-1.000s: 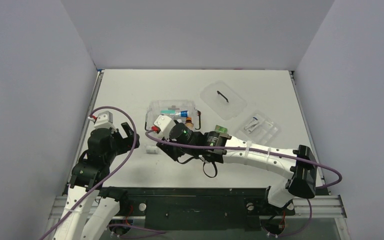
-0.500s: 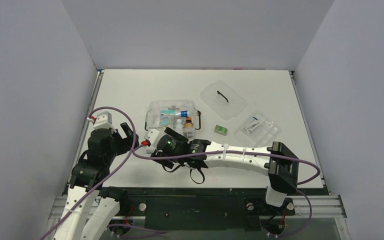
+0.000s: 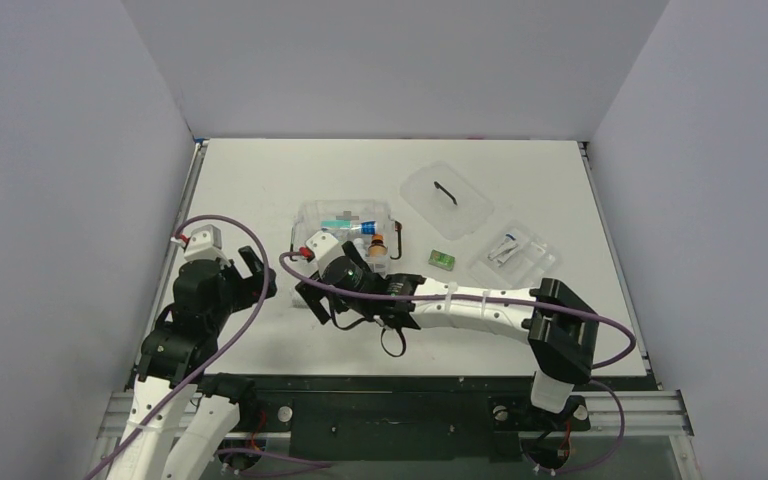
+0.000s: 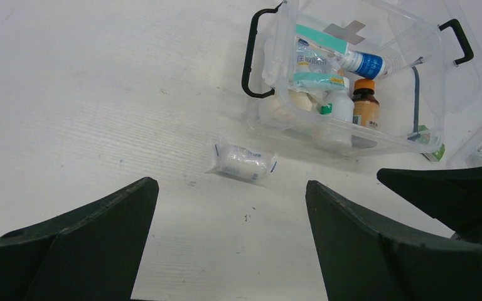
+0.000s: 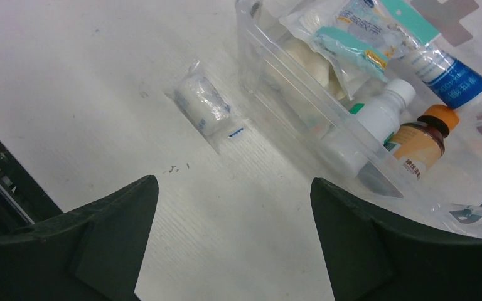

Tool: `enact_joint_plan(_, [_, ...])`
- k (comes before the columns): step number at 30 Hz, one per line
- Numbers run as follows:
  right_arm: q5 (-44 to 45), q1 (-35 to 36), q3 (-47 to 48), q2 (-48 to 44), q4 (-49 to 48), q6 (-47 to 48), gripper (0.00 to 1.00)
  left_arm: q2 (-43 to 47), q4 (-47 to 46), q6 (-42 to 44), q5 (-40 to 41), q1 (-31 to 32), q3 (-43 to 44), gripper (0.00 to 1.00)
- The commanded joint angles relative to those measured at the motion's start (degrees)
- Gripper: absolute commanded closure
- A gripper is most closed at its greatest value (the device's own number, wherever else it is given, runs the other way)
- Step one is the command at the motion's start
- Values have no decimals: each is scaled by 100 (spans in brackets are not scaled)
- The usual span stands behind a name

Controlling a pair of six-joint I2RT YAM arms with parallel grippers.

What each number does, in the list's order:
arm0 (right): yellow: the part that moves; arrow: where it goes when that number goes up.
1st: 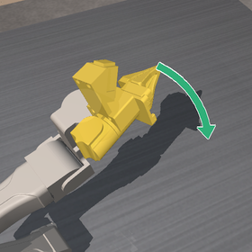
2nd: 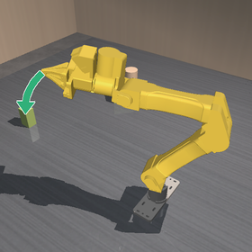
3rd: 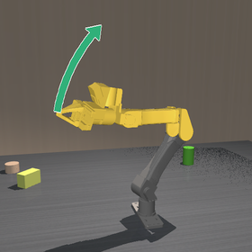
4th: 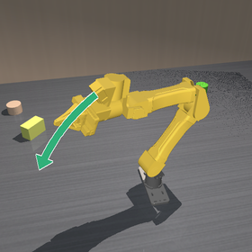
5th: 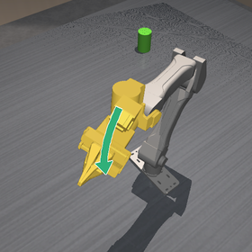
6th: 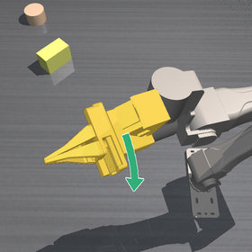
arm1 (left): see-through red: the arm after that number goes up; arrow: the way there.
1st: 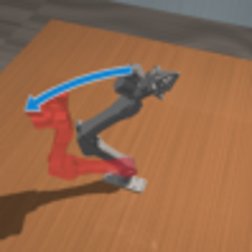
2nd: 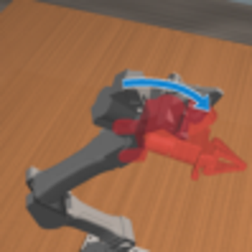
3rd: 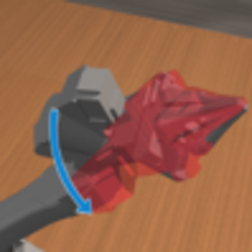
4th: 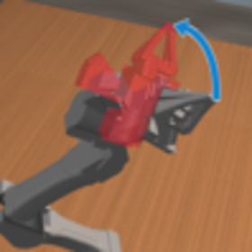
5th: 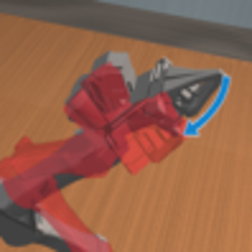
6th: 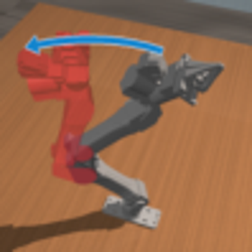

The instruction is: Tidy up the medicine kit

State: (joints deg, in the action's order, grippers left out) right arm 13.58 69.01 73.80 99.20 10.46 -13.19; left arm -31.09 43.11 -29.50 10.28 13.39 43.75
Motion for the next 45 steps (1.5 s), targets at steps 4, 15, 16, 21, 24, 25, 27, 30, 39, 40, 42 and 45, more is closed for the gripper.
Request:
enact_joint_plan(4, [-133, 108, -83, 101, -353, -267, 13, 68, -126, 8, 47, -38, 119, 13])
enact_joint_plan(15, [58, 402, -153, 551, -947, 1675, 23, 88, -128, 5, 96, -42, 102, 13])
enact_joint_plan(16, [-22, 398, -176, 569, -1076, 1968, 23, 91, -132, 5, 96, -43, 96, 13])
enact_joint_plan(21, [-218, 355, 80, 989, -1186, 2637, 23, 91, -154, 8, 78, -42, 88, 13])
enact_joint_plan(24, [-431, 313, 200, 1189, -1236, 2885, 23, 79, -161, 11, 78, -52, 87, 13])
enact_joint_plan(25, [-477, 297, 203, 1255, -1317, 2911, 23, 69, -158, 12, 83, -55, 89, 13])
enact_joint_plan(27, [-588, 266, 197, 1334, -1449, 2974, 25, 42, -164, 13, 81, -58, 87, 13])
enact_joint_plan(30, [-722, 217, 269, 1447, -1520, 3025, 29, -27, -165, 33, 67, -79, 94, 13])
enact_joint_plan(39, [-808, 105, 684, 1919, -1515, 3088, 35, -223, -123, 2, 132, -222, 142, 13])
enact_joint_plan(40, [-802, 75, 704, 1961, -1530, 3082, 35, -246, -111, -1, 150, -236, 149, 13])
enact_joint_plan(42, [-814, 22, 775, 2024, -1546, 3058, 36, -282, -90, -21, 209, -254, 156, 13])
enact_joint_plan(45, [-843, -70, 911, 2123, -1483, 3058, 38, -336, -61, -51, 283, -290, 169, 13])
